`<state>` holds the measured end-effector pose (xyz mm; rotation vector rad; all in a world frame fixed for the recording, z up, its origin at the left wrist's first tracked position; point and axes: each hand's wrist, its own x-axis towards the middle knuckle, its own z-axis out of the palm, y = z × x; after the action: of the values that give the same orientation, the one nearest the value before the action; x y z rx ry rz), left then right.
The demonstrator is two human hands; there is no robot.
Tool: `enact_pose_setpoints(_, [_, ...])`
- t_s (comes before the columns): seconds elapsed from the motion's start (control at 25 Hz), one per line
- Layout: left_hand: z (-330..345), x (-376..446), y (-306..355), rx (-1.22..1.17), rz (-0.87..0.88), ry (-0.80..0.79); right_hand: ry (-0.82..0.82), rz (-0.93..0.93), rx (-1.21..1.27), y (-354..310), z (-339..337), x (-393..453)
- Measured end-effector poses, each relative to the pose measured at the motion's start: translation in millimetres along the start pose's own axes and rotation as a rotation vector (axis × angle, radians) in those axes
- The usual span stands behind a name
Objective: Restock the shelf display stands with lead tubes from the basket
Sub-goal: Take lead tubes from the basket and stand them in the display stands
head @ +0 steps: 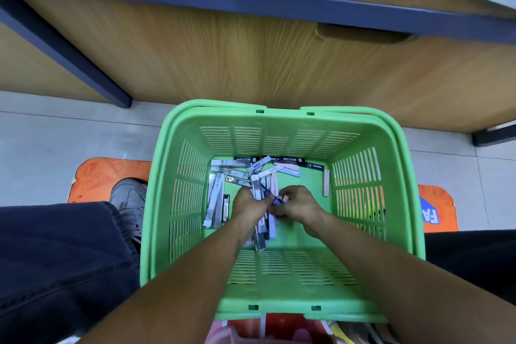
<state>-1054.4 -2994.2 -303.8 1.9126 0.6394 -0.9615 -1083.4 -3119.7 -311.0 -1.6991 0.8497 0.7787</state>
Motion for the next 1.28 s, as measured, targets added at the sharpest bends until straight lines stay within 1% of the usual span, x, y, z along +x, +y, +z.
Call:
enact_pose_setpoints(0.04, [-0.5, 0.5, 0.3, -0.031, -0.006, -0.017, -0.035, 0.022, 0.119, 0.8, 1.9, -1.6])
enact_pose_setpoints(0.08, [-0.7, 0.2, 1.1, -0.044, -0.006, -0.045, -0.064, 0.016, 0.18, 0.9, 4.1, -3.4])
enact_pose_setpoints(0.16, [2.0, 1.0, 1.0, -0.063, -0.028, -0.076, -0.112, -0.01, 0.175, -0.1, 7.2, -5.0])
enact_pose_setpoints(0.24, [4.3, 2.4, 1.0, -0.106, -0.035, -0.07, -0.171, -0.019, 0.192, -8.3, 5.3, -8.5])
enact_pose_setpoints(0.4, [-5.0, 5.3, 0.9, -0.171, -0.045, -0.094, -0.312, 0.035, 0.288, -16.2, -5.6, -10.0])
enact_pose_setpoints(0.48, [-9.1, 9.9, -2.0, -0.206, -0.05, -0.136, -0.341, 0.055, 0.343, -18.4, -9.8, -11.7])
enact_pose_setpoints(0.64, [-15.8, 3.4, 1.6, -0.269, -0.062, -0.201, -0.262, 0.067, 0.363, -28.0, -12.1, -17.8])
enact_pose_setpoints(0.72, [-19.1, 1.3, 3.0, -0.323, -0.067, -0.235, -0.195, 0.079, 0.463, -34.9, -13.7, -23.8])
enact_pose_setpoints(0.8, [-24.7, -1.2, 4.9, -0.34, -0.058, -0.265, -0.164, 0.083, 0.567, -39.4, -16.2, -29.7])
enact_pose_setpoints(0.92, [-31.3, -8.3, 8.8, -0.392, -0.051, -0.321, -0.184, 0.082, 0.678, -46.9, -19.8, -41.5])
enact_pose_setpoints(1.04, [-33.2, -8.6, 8.7, -0.4, -0.013, -0.38, -0.148, 0.098, 0.743, -52.2, -24.3, -47.7])
enact_pose_setpoints(1.12, [-36.1, -9.9, 10.6, -0.387, 0.009, -0.411, -0.164, 0.104, 0.747, -54.3, -27.1, -49.4])
enact_pose_setpoints(1.2, [-41.4, -24.1, 17.1, -0.349, 0.031, -0.438, -0.222, 0.114, 0.708, -57.7, -28.8, -51.3])
enact_pose_setpoints(1.28, [-46.0, -17.5, 14.2, -0.327, 0.036, -0.462, -0.276, 0.152, 0.661, -60.3, -29.3, -51.3])
